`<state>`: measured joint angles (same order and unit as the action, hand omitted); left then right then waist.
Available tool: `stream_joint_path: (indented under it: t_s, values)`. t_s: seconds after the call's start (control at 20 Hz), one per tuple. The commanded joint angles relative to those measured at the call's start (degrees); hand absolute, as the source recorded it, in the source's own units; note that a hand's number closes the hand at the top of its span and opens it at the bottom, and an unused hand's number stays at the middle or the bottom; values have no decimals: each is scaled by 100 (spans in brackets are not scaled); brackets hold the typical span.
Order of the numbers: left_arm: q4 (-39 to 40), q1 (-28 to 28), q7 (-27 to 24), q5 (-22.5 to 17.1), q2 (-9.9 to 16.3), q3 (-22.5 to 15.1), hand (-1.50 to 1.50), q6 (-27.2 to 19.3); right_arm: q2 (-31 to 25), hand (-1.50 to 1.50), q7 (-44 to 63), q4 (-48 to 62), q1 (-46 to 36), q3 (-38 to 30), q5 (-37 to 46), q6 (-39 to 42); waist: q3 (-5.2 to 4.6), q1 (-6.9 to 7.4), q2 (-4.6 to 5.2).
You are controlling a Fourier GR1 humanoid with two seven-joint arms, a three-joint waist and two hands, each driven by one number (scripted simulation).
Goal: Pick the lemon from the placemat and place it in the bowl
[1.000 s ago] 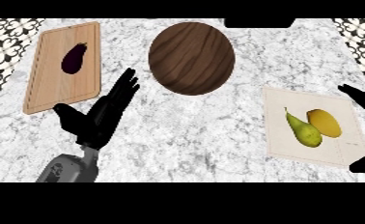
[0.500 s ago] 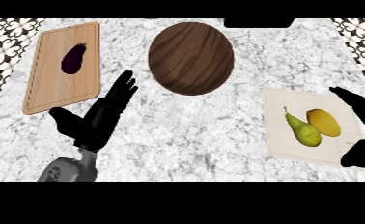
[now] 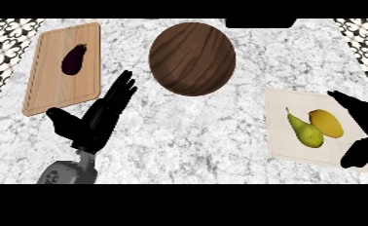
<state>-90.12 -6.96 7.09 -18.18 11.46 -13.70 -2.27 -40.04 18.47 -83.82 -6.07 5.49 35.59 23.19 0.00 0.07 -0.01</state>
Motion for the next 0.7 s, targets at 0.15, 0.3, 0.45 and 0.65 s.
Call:
stream_joint_path:
  t_s: [0.15, 0.3, 0.45, 0.65]
  values:
    - [-143, -43, 272, 281, -345, 97, 0, 14, 491, -150, -315, 592, -324, -182, 666, -65, 0, 2, 0]
    - [-425, 224, 311, 349, -329, 189, 0, 101, 606, -150, -460, 604, -137, -293, 910, -198, 0, 0, -3]
    - [-159, 65, 316, 264, -235, 441, 0, 363, 878, -150, -611, 637, 251, -183, 1203, -648, 0, -11, -2]
    - [165, -48, 109, 488, -531, 418, 0, 374, 1151, -150, -604, 1226, -346, -306, 1468, -632, 0, 1, 3]
